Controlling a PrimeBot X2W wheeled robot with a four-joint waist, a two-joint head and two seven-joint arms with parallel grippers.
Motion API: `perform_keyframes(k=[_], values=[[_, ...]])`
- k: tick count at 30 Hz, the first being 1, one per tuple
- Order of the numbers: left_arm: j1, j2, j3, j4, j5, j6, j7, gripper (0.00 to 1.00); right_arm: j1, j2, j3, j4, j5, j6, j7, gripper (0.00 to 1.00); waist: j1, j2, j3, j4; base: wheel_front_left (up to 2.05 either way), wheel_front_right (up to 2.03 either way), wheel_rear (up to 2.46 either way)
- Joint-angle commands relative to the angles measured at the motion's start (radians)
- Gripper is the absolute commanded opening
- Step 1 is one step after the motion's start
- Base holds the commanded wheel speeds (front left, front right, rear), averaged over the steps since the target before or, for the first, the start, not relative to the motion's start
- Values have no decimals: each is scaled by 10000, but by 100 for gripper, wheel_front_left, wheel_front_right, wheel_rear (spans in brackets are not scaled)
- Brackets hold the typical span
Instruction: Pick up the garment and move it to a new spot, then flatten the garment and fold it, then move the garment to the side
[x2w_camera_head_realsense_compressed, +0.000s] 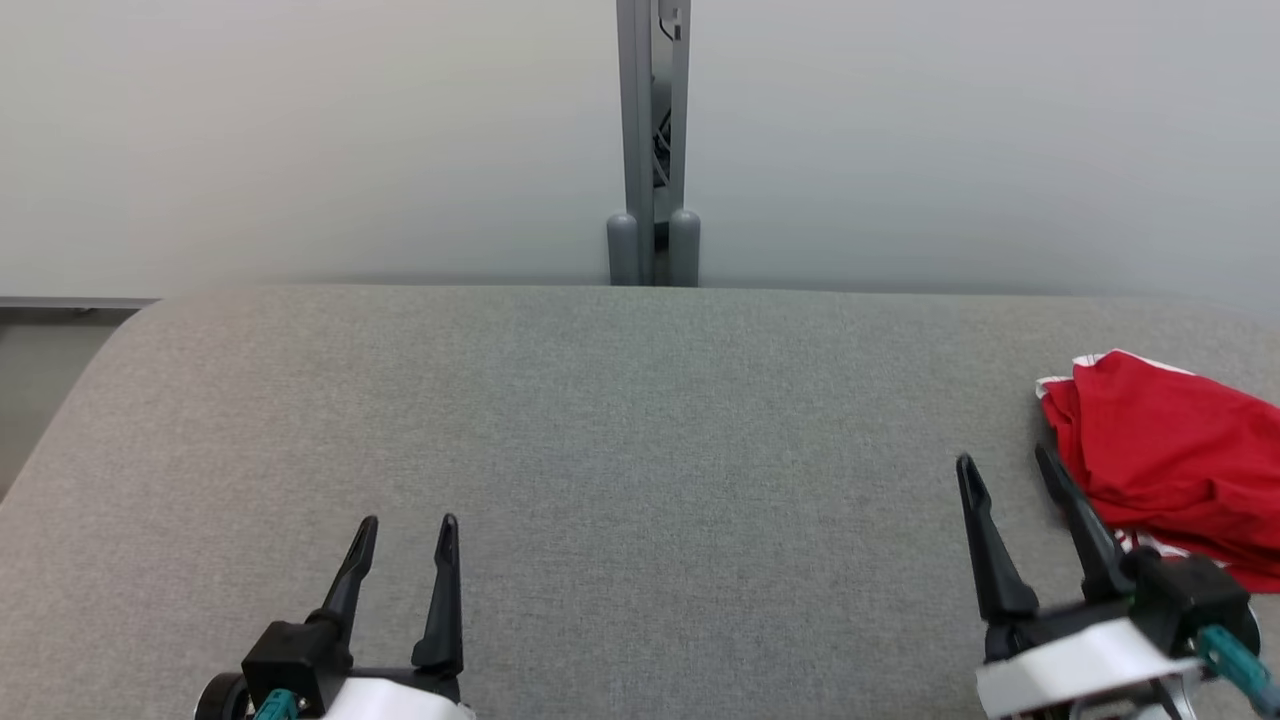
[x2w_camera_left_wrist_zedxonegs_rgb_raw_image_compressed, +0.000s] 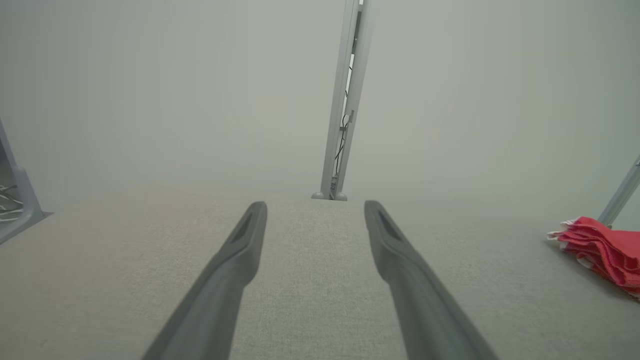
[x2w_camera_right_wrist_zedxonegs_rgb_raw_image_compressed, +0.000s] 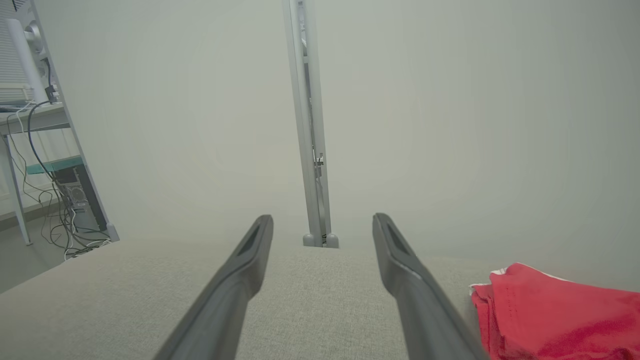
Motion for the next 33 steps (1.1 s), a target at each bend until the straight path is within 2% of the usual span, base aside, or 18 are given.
perform_keyframes(k=[1, 8, 12, 20, 33], values=[[181, 106, 84, 53, 130, 97, -62, 100, 443, 31, -105, -191, 32, -5, -48, 100, 0, -1, -213, 136, 0, 0, 0], [749, 90, 422, 50, 390, 30, -74, 100, 1612, 69, -317, -299, 10, -5, -48, 100, 0, -1, -628, 85, 0, 0, 0], [998, 94, 527, -165, 724, -265, -77, 100, 1927, 81, -516, -133, 394, -5, -50, 100, 0, -1, -748, -24, 0, 0, 0], [1259, 46, 785, 72, 1190, -668, -78, 100, 2047, 83, -579, 4, 525, -5, -48, 100, 0, -1, -845, -235, 0, 0, 0], [1121, -110, 934, 363, 1332, -834, -80, 100, 2013, 85, -600, 11, 384, -5, -49, 100, 0, -1, -769, -333, 0, 0, 0]])
